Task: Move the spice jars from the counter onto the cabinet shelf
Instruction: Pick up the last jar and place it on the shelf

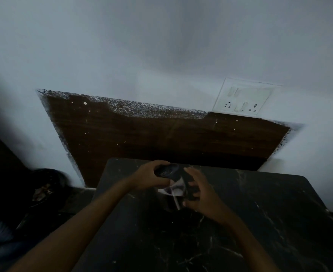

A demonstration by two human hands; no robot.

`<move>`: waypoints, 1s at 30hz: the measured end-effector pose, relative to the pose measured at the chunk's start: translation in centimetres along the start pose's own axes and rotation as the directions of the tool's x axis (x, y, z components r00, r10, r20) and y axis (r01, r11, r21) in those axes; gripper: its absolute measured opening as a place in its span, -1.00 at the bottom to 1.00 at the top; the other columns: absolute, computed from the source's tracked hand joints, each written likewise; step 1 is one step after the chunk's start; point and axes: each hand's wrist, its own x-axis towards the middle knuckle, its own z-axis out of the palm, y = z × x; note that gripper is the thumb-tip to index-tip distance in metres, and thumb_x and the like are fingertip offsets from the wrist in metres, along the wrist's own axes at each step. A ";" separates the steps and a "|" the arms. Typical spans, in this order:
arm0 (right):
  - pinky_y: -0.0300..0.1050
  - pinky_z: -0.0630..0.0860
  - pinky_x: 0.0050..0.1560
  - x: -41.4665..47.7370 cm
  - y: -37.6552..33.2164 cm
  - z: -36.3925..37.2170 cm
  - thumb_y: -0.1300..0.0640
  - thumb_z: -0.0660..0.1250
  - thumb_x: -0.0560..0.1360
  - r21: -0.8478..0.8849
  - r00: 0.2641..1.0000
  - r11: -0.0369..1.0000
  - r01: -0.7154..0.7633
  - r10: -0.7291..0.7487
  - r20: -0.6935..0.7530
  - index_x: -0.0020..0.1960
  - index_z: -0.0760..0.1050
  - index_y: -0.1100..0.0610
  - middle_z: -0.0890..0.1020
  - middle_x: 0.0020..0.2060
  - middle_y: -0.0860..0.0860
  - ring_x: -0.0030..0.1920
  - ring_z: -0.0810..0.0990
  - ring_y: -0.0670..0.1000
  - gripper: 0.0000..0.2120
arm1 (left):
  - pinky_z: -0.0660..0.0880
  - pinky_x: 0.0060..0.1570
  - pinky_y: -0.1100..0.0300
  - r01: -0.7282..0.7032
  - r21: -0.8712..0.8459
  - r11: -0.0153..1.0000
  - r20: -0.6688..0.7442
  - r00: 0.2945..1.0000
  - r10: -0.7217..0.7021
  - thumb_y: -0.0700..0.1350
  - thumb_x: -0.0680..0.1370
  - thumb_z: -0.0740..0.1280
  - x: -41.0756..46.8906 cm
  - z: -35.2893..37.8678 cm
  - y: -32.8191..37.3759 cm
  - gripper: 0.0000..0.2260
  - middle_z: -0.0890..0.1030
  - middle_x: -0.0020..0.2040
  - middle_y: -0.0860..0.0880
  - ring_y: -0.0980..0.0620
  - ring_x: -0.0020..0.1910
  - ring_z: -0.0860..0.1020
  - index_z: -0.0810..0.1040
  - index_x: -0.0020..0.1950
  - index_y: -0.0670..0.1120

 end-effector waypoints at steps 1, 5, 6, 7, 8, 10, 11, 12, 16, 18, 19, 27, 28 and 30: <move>-0.16 0.41 0.29 -1.3 -0.2 -0.7 0.11 0.52 0.32 -0.004 0.999 1.000 0.007 -0.007 0.031 0.44 0.01 -0.27 0.02 0.46 -0.21 0.40 0.23 -0.12 -0.08 | 0.41 -0.06 0.37 -0.016 -0.036 0.999 0.046 0.999 0.018 0.00 0.45 0.43 -0.4 0.4 1.2 -0.47 0.42 0.24 0.03 0.22 0.07 0.44 0.34 0.37 0.04; 0.11 0.22 0.44 -6.3 -1.2 -2.7 0.03 0.54 0.28 -0.109 0.994 0.991 0.082 -0.073 0.083 0.45 -0.23 -0.32 -0.19 0.45 -0.36 0.50 0.00 -0.11 0.09 | 0.48 -0.08 0.30 -0.014 -0.148 0.989 0.168 0.985 0.039 0.20 0.33 0.37 -2.5 1.8 5.5 -0.52 0.54 0.14 0.05 0.12 0.05 0.56 0.48 0.20 0.09; 0.09 0.18 0.46 -7.4 -1.4 -3.1 0.02 0.54 0.29 -0.117 0.993 0.989 0.089 -0.078 0.091 0.45 -0.26 -0.29 -0.22 0.44 -0.38 0.50 -0.04 -0.14 0.11 | 0.49 -0.09 0.29 -0.013 -0.163 0.986 0.199 0.979 0.046 0.22 0.31 0.37 -2.9 2.4 6.5 -0.50 0.56 0.13 0.02 0.09 0.05 0.58 0.49 0.19 0.07; 0.04 0.15 0.48 -8.4 -1.7 -3.4 0.02 0.54 0.29 -0.129 0.992 0.988 0.089 -0.077 0.098 0.45 -0.29 -0.28 -0.24 0.43 -0.40 0.50 -0.07 -0.18 0.13 | 0.49 -0.08 0.28 -0.015 -0.169 0.985 0.223 0.974 0.053 0.21 0.31 0.36 -3.3 3.0 7.3 -0.50 0.56 0.12 0.00 0.07 0.05 0.58 0.49 0.19 0.05; -0.05 0.13 0.49 -9.2 -2.0 -3.6 0.03 0.54 0.28 -0.152 0.992 0.985 0.086 -0.071 0.101 0.45 -0.32 -0.26 -0.25 0.42 -0.41 0.48 -0.09 -0.23 0.16 | 0.48 -0.09 0.28 -0.016 -0.172 0.985 0.238 0.970 0.058 0.18 0.35 0.37 -3.6 3.5 8.1 -0.53 0.56 0.11 -0.02 0.06 0.05 0.57 0.48 0.20 0.02; -0.29 0.13 0.44 -10.7 -2.5 -3.9 0.04 0.57 0.24 -0.195 0.995 0.978 0.070 -0.056 0.078 0.45 -0.37 -0.24 -0.23 0.42 -0.39 0.46 -0.08 -0.29 0.23 | 0.49 -0.12 0.32 -0.018 -0.189 0.982 0.260 0.963 0.067 0.10 0.45 0.36 -4.1 4.8 9.5 -0.64 0.57 0.09 -0.03 0.05 0.02 0.58 0.48 0.18 -0.01; -0.43 0.13 0.37 -11.5 -2.7 -4.0 0.04 0.58 0.22 -0.194 0.997 0.980 0.054 -0.043 0.057 0.43 -0.39 -0.25 -0.20 0.41 -0.39 0.44 -0.05 -0.32 0.26 | 0.51 -0.12 0.32 -0.025 -0.200 0.979 0.260 0.962 0.077 0.08 0.46 0.32 -4.4 5.5 10.1 -0.67 0.57 0.08 -0.04 0.04 0.01 0.59 0.48 0.17 -0.01; -0.54 0.14 0.29 -12.2 -2.9 -4.0 0.05 0.59 0.20 -0.183 0.999 0.982 0.042 -0.036 0.037 0.42 -0.39 -0.26 -0.17 0.40 -0.39 0.41 -0.01 -0.36 0.27 | 0.52 -0.11 0.31 -0.034 -0.209 0.977 0.251 0.964 0.087 0.10 0.45 0.31 -4.6 6.1 10.6 -0.65 0.58 0.08 -0.05 0.03 0.01 0.59 0.49 0.17 -0.01; -0.64 0.21 0.14 -14.6 -3.4 -4.6 0.12 0.60 0.20 -0.177 0.997 0.982 0.067 -0.074 -0.035 0.42 -0.30 -0.24 -0.12 0.31 -0.45 0.26 0.07 -0.53 0.22 | 0.50 -0.10 0.31 -0.085 -0.209 0.974 0.218 0.967 0.131 0.14 0.44 0.31 -5.7 7.6 12.4 -0.64 0.54 0.13 -0.03 0.07 0.04 0.57 0.46 0.19 0.06; -0.64 0.25 0.08 -15.6 -3.5 -5.1 0.17 0.60 0.18 -0.161 0.994 0.984 0.069 -0.082 -0.074 0.42 -0.23 -0.23 -0.07 0.29 -0.44 0.21 0.11 -0.57 0.19 | 0.53 0.00 0.23 -0.159 -0.218 0.963 0.185 0.962 0.201 0.16 0.42 0.37 -6.4 7.9 12.6 -0.58 0.45 0.24 0.03 0.10 0.15 0.51 0.39 0.25 0.16; -0.63 0.28 0.06 -16.1 -3.5 -5.4 0.18 0.60 0.18 -0.145 0.993 0.987 0.067 -0.080 -0.090 0.41 -0.22 -0.26 -0.05 0.29 -0.43 0.20 0.14 -0.56 0.19 | 0.53 0.09 0.16 -0.202 -0.231 0.952 0.161 0.957 0.242 0.16 0.38 0.39 -7.0 8.0 12.5 -0.49 0.40 0.31 0.06 0.10 0.22 0.47 0.34 0.29 0.21; -0.52 0.37 0.10 -18.0 -3.8 -6.5 0.22 0.58 0.19 -0.121 0.984 0.989 0.091 -0.108 -0.142 0.35 -0.20 -0.38 0.05 0.37 -0.23 0.32 0.23 -0.31 0.17 | 0.01 0.42 0.10 -0.531 0.390 0.753 0.193 0.846 0.496 0.21 0.27 0.51 -10.9 11.7 12.8 0.11 -0.38 0.44 0.28 0.17 0.47 -0.27 -0.33 0.43 0.25; -0.53 0.37 0.10 -18.1 -3.8 -6.5 0.23 0.58 0.19 -0.127 0.983 0.988 0.094 -0.112 -0.146 0.36 -0.20 -0.36 0.05 0.38 -0.22 0.33 0.24 -0.28 0.16 | 0.04 0.42 0.09 -0.525 0.415 0.743 0.169 0.847 0.504 0.20 0.28 0.51 -10.9 11.9 12.9 0.09 -0.36 0.44 0.27 0.16 0.47 -0.25 -0.33 0.43 0.24; -0.52 0.37 0.11 -18.5 -3.9 -6.6 0.24 0.58 0.20 -0.121 0.983 0.989 0.089 -0.107 -0.146 0.37 -0.20 -0.34 0.03 0.39 -0.24 0.34 0.23 -0.24 0.17 | 0.13 0.43 0.08 -0.528 0.435 0.729 0.128 0.838 0.531 0.20 0.28 0.50 -11.2 12.1 13.0 0.07 -0.27 0.46 0.23 0.15 0.47 -0.16 -0.28 0.45 0.24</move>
